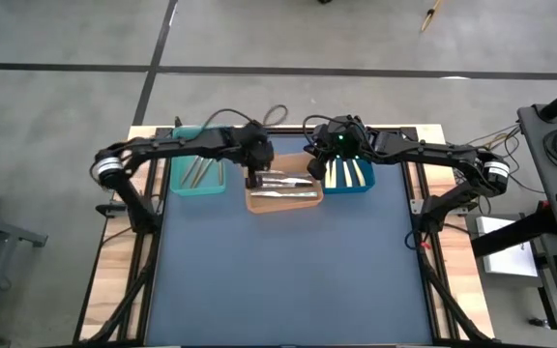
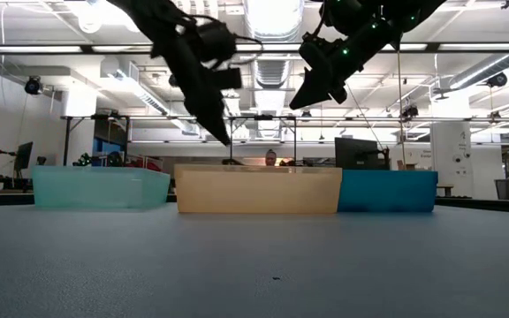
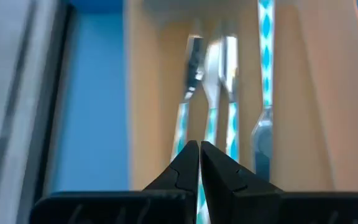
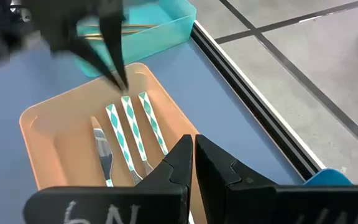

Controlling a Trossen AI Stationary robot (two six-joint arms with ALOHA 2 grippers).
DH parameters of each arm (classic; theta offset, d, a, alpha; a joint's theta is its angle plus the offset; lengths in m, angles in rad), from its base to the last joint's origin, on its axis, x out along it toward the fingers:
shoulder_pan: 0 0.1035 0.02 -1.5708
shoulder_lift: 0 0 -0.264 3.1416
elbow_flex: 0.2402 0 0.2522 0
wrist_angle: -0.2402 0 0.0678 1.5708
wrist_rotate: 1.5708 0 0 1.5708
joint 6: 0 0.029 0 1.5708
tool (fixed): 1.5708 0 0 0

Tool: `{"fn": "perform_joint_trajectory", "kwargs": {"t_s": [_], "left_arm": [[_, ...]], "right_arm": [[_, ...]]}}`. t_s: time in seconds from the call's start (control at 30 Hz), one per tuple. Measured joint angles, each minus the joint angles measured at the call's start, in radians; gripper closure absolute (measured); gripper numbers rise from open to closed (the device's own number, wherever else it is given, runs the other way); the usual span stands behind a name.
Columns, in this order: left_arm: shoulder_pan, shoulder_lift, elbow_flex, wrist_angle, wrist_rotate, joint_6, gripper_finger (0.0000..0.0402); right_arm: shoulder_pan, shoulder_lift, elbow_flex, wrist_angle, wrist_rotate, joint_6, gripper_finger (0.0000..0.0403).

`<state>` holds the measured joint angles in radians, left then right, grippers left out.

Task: Sort silverware by color (type)
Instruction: Adjust the gold knives in the green bin

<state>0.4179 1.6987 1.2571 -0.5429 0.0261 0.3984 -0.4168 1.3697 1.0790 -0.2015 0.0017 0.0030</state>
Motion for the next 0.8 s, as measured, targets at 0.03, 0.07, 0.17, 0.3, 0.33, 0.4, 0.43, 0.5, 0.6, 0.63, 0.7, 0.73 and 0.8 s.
{"fn": "perform_joint_trajectory", "kwargs": {"t_s": [0.03,0.07,0.17,0.3,0.33,0.4,0.43,0.5,0.6,0.63,0.7,0.73,0.8], "left_arm": [[0.009,-0.026,-0.009,-0.005,-0.001,-0.004,0.0401],[0.019,-0.053,-0.021,-0.008,-0.002,-0.01,0.0401],[0.059,-0.127,-0.061,-0.023,-0.033,-0.052,0.0401],[0.138,-0.209,-0.119,-0.057,-0.105,-0.149,0.0401],[0.161,-0.226,-0.132,-0.073,-0.116,-0.175,0.0401],[0.203,-0.256,-0.16,-0.102,-0.122,-0.225,0.0401],[0.224,-0.268,-0.174,-0.117,-0.122,-0.25,0.0401],[0.266,-0.286,-0.199,-0.151,-0.122,-0.296,0.0401],[0.32,-0.295,-0.225,-0.2,-0.122,-0.354,0.0401],[0.335,-0.295,-0.233,-0.211,-0.122,-0.367,0.0401],[0.36,-0.294,-0.255,-0.22,-0.122,-0.383,0.0401],[0.37,-0.291,-0.265,-0.221,-0.122,-0.39,0.0401],[0.39,-0.281,-0.281,-0.229,-0.122,-0.402,0.0401]], "right_arm": [[0.0,0.0,0.0,-0.001,0.0,0.0,0.0394],[0.0,0.0,0.0,-0.002,0.0,-0.002,0.0394],[0.0,0.0,0.0,-0.002,0.0,-0.005,0.0394],[0.0,0.002,0.0,-0.001,0.0,-0.007,0.0394],[0.0,0.005,0.0,0.0,0.0,-0.007,0.0394],[0.0,0.014,0.0,0.0,0.0,-0.009,0.0394],[0.0,0.021,0.0,0.004,0.0,-0.015,0.0394],[0.0,0.035,0.0,0.005,0.0,-0.017,0.0394],[0.0,0.057,-0.001,0.005,0.0,-0.022,0.0394],[0.0,0.062,-0.001,0.007,0.0,-0.023,0.0394],[0.0,0.072,-0.001,0.02,0.0,-0.024,0.0394],[0.0,0.074,-0.001,0.025,0.0,-0.025,0.0394],[0.0,0.076,-0.001,0.038,0.0,-0.034,0.0394]]}}
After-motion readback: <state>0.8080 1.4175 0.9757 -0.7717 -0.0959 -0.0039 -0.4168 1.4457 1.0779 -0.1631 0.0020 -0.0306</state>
